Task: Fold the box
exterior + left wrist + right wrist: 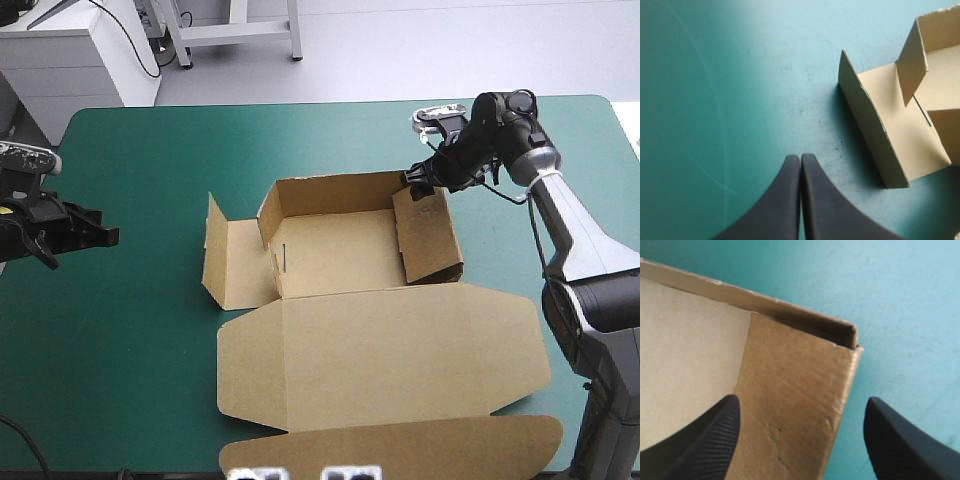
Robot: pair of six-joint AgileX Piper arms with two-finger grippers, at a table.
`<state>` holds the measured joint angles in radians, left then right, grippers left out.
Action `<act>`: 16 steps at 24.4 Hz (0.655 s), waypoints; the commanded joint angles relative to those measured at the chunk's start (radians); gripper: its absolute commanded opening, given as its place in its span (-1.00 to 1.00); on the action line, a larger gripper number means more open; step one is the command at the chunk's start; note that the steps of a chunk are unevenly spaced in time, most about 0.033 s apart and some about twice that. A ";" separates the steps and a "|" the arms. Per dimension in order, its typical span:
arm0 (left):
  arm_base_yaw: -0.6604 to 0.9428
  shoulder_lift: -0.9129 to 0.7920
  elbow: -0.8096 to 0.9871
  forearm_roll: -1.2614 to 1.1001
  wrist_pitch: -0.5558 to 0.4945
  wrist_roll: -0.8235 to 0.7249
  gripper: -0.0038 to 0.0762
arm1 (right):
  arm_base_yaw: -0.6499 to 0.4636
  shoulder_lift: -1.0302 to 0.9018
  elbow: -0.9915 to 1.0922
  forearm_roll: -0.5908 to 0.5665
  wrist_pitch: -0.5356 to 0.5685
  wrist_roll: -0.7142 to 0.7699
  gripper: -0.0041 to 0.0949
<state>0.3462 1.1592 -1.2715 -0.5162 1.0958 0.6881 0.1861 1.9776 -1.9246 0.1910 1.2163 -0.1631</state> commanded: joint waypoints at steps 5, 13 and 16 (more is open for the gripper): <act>-0.001 -0.021 -0.032 -0.034 -0.043 -0.001 -0.93 | -0.004 -0.101 -0.039 0.004 0.034 0.050 0.40; -0.001 -0.021 -0.032 -0.034 -0.043 0.007 -0.93 | -0.004 -0.128 0.168 0.038 0.034 0.028 0.40; -0.001 -0.019 -0.032 -0.035 -0.043 0.007 -0.93 | -0.004 -0.129 0.241 0.032 0.034 -0.001 0.40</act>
<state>0.3462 1.1592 -1.2715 -0.5151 1.0950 0.6960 0.1861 1.9125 -1.7121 0.2137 1.2351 -0.1340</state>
